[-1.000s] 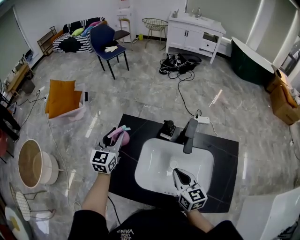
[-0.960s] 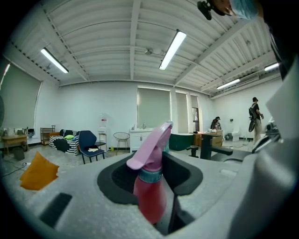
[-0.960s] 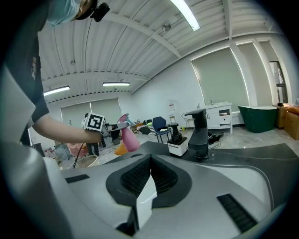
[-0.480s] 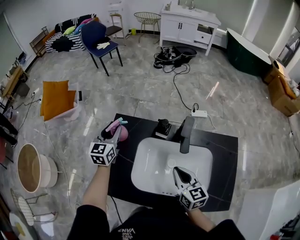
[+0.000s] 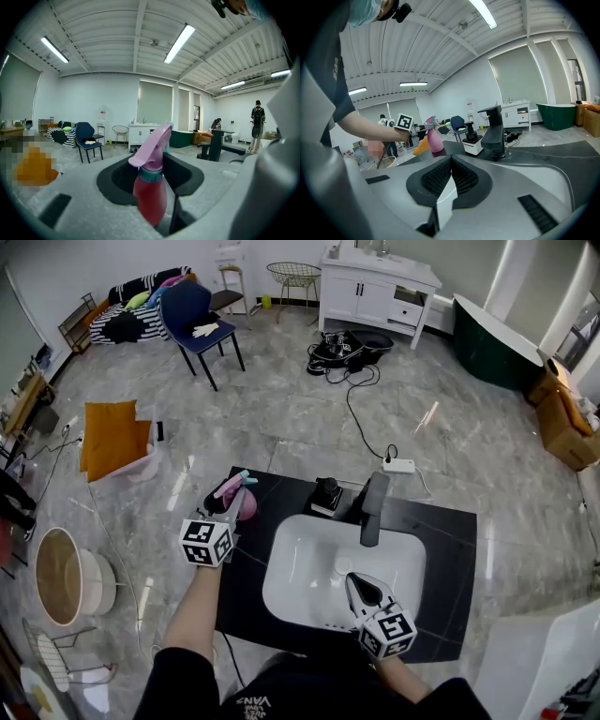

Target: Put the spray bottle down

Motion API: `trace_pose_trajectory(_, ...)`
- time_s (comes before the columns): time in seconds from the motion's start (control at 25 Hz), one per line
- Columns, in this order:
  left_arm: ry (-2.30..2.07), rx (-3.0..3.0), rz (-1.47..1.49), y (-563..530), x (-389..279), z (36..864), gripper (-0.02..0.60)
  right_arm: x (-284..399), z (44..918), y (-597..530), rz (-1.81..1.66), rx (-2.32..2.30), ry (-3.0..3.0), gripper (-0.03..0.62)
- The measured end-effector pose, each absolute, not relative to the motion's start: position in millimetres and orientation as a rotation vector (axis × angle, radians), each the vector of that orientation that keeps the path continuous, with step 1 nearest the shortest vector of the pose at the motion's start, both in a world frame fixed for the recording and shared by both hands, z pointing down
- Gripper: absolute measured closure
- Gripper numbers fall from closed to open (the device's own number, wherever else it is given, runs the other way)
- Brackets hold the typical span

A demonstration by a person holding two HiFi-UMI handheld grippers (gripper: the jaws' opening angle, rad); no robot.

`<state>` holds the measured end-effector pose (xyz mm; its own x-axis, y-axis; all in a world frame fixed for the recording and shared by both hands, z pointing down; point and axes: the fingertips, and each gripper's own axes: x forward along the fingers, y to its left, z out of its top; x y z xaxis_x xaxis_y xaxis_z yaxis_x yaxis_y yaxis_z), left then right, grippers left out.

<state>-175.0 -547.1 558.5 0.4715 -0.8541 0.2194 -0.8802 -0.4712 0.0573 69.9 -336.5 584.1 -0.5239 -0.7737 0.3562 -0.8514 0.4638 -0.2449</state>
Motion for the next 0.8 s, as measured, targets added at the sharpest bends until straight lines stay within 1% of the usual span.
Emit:
trace_pose_trajectory(0.08, -1.498, 2.555, 0.252, -546.8, -173.3, 559.2, 0.400, 70.0, 583.0, -334.4, 0.587, 1.416, -2.516, 0.594)
trace_pose_trajectory(0.16, -1.476, 2.553, 0.266, -546.3, -172.7, 560.0, 0.340, 69.6, 580.9, -332.4, 0.581, 1.418, -2.519, 0.594)
trace_pose_trajectory(0.2, -1.467, 2.552, 0.268, -545.8, -173.0, 560.1, 0.321, 69.3, 580.1, -331.2, 0.577, 1.421, -2.521, 0.594)
trace_pose_trajectory(0.32, -1.457, 2.553, 0.259, -542.9, -174.7, 558.8, 0.298, 68.8, 579.7, -325.7, 0.571, 1.426, -2.521, 0.594)
trace_pose_trajectory(0.52, -1.467, 2.523, 0.250, -533.7, -181.2, 556.0, 0.221, 66.2, 574.7, -315.8, 0.563, 1.429, -2.527, 0.594)
trace_pose_trajectory(0.64, -1.489, 2.505, 0.249, -523.8, -188.5, 553.9, 0.196, 62.7, 571.0, -311.4, 0.554, 1.428, -2.533, 0.594)
trace_pose_trajectory(0.8, -1.511, 2.502, 0.239, -503.9, -201.2, 547.3, 0.192, 55.8, 564.7, -302.8, 0.538, 1.426, -2.547, 0.594)
